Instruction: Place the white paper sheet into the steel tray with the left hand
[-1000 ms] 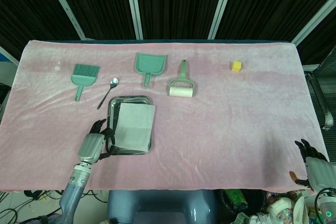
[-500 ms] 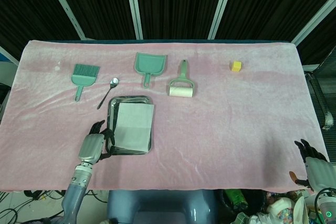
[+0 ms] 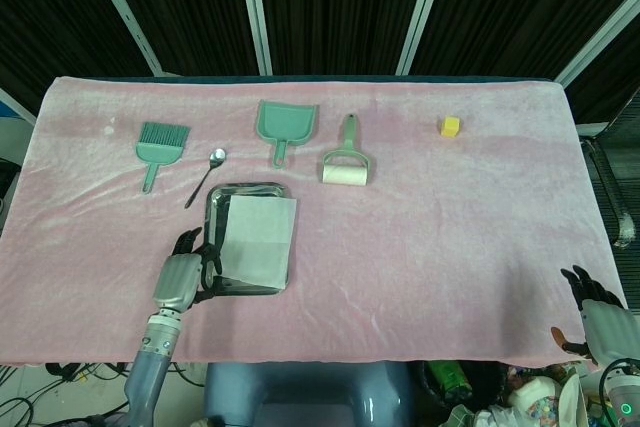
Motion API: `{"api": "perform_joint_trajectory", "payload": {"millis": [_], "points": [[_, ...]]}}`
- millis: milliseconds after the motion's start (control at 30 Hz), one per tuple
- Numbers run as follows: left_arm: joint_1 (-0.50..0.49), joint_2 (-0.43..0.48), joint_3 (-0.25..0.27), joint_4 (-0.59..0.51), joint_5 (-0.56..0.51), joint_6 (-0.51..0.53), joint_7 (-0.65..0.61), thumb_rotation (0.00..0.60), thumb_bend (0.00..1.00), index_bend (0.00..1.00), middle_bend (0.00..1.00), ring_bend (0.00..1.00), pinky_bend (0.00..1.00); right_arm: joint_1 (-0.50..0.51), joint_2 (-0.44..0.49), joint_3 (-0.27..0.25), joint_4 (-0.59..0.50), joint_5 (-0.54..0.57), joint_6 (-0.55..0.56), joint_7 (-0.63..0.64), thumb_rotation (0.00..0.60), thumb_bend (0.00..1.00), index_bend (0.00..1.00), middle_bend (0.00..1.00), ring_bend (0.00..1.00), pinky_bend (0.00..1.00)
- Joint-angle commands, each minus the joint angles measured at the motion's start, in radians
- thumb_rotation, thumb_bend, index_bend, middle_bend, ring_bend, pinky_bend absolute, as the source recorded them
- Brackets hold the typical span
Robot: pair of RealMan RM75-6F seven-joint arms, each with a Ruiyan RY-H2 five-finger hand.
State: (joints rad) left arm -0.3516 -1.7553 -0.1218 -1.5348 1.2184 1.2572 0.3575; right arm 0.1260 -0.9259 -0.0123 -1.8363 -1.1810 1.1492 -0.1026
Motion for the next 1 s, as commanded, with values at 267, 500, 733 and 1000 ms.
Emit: {"api": "perform_joint_trajectory", "payload": {"millis": [267,500,733,1000], "points": [[-0.007,-0.037,-0.037,0.017,-0.056,0.008,0.019,0.6,0.47,0.69,0.36,0.03,0.04,0.001,-0.001,-0.001,0.0,0.002,-0.001,-0.002,0.6,0.26,0.0,0.01,0.1,0.15],[0.002,-0.061,-0.037,0.016,-0.075,0.034,0.04,0.6,0.47,0.69,0.36,0.03,0.04,0.002,-0.001,-0.002,0.001,0.003,-0.003,-0.004,0.6,0.26,0.0,0.01,0.1,0.15],[0.012,-0.069,-0.037,0.022,-0.08,0.061,0.052,0.6,0.47,0.69,0.36,0.03,0.04,0.003,0.0,-0.003,0.0,0.003,-0.006,-0.005,0.6,0.26,0.0,0.01,0.1,0.15],[0.014,-0.074,-0.039,0.031,-0.082,0.061,0.042,0.6,0.47,0.67,0.36,0.03,0.03,0.004,0.0,-0.006,-0.002,0.005,-0.009,-0.014,0.6,0.26,0.0,0.01,0.1,0.15]]}}
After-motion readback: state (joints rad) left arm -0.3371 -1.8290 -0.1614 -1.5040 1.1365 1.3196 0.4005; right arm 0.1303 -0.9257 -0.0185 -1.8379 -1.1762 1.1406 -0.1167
